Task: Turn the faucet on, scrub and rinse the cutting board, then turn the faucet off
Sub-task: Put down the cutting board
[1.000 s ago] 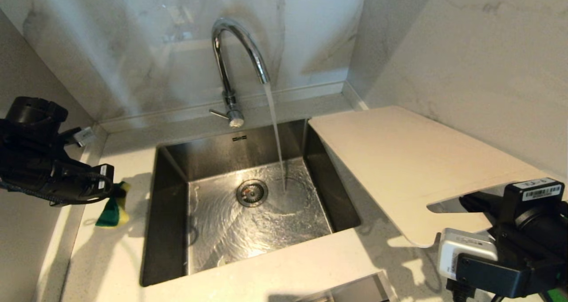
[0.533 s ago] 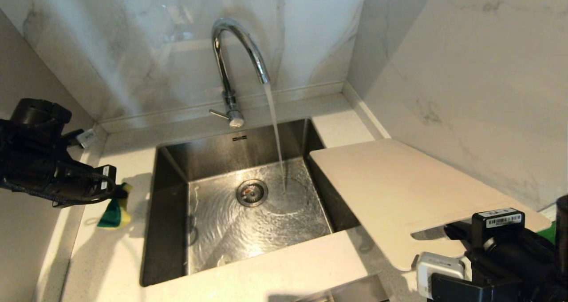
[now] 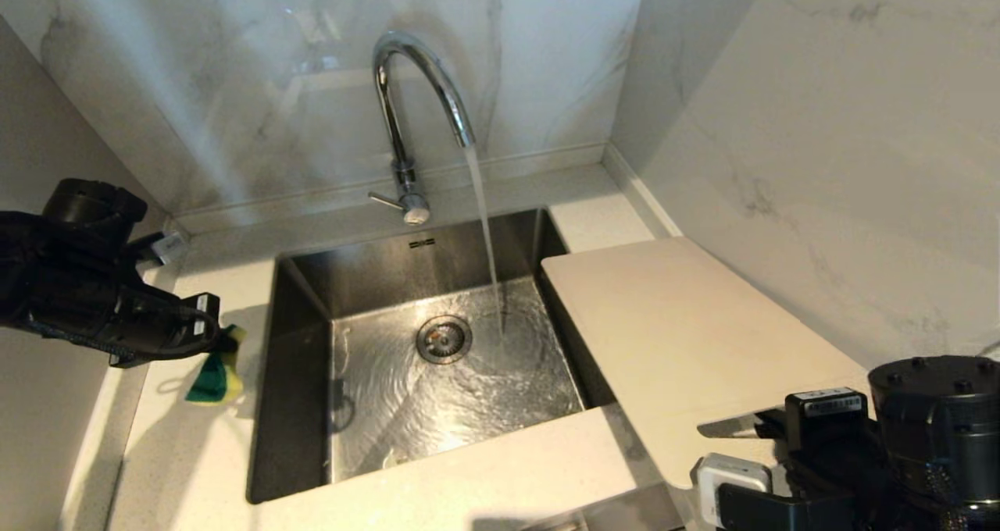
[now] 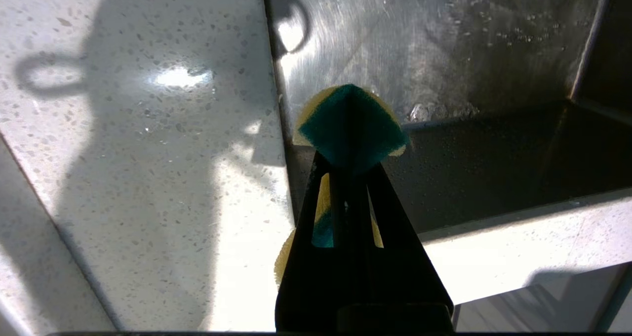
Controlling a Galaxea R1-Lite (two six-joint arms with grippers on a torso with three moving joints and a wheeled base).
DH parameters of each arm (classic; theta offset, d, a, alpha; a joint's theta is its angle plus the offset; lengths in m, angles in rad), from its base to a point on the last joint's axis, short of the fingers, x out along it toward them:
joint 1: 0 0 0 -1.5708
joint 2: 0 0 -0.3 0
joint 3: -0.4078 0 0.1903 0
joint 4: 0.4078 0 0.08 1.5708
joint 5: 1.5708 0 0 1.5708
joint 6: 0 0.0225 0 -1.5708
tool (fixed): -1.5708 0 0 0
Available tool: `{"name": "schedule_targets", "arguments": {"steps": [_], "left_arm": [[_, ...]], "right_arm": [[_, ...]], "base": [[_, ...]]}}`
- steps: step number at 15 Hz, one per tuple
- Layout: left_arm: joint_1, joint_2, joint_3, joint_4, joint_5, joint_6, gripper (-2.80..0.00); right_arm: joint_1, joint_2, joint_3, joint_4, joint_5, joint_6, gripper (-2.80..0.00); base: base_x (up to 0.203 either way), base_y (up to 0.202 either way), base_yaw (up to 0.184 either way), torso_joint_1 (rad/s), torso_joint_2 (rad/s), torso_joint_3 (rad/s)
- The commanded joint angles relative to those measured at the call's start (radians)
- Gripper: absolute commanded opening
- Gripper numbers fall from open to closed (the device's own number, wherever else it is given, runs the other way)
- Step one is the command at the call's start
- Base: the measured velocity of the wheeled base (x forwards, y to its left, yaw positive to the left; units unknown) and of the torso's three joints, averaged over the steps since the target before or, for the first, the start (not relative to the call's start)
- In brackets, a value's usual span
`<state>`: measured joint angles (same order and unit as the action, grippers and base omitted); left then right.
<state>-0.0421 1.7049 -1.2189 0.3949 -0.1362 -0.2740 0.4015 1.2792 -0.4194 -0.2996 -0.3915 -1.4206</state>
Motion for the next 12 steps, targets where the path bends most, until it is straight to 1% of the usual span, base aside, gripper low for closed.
{"name": "schedule_targets", "arguments": {"steps": [1,5,6,8,10,12], "left_arm": [[-0.001,0.025,-0.004,0.002,-0.002,-0.002,-2.80],[0.005,0.055,-0.019,-0.016,0.000,-0.004,-2.80],[0.005,0.061,-0.017,-0.020,0.000,-0.004,-2.80],[0.001,0.062,-0.017,-0.021,-0.002,-0.011,-2.80],[0.001,0.060,-0.014,-0.020,-0.002,-0.023,-2.80],[0.001,0.052,-0.012,-0.019,-0.002,-0.027,-2.80]], "right_arm": [[0.002,0.063,0.004,0.000,0.004,0.004,-2.80],[0.002,0.107,-0.032,-0.005,0.019,-0.003,-2.80],[0.002,0.104,-0.041,-0.008,0.019,-0.016,-2.80],[0.002,0.077,-0.045,-0.013,0.019,-0.079,-2.80],[0.002,0.048,-0.046,-0.015,0.018,-0.104,-2.80],[0.002,0.017,-0.074,-0.016,0.018,-0.178,-2.80]], "base": [[0.000,0.000,0.000,0.000,0.00,0.000],[0.000,0.000,0.000,0.000,0.00,0.000],[0.000,0.000,0.000,0.000,0.00,0.000],[0.000,0.000,0.000,0.000,0.00,0.000],[0.000,0.000,0.000,0.000,0.00,0.000],[0.000,0.000,0.000,0.000,0.00,0.000]]}}
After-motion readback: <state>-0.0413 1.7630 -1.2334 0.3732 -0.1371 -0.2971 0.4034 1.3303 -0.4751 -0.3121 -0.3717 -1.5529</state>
